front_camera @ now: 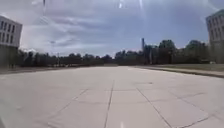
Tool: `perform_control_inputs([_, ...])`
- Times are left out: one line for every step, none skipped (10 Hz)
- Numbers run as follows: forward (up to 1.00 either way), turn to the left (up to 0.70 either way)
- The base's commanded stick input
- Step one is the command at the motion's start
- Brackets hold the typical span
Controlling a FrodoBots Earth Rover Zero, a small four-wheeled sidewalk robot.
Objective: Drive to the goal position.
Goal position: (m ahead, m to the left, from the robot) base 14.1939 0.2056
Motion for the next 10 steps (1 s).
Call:
perform_control_inputs([0.50,0.00])
perform_control_inputs([0.50,0.00])
perform_control_inputs([0.50,0.00])
perform_control_inputs([0.50,0.00])
perform_control_inputs([0.50,0.00])
perform_control_inputs([0.50,0.00])
perform_control_inputs([0.50,0.00])
perform_control_inputs([0.50,0.00])
perform_control_inputs([0.50,0.00])
perform_control_inputs([0.50,0.00])
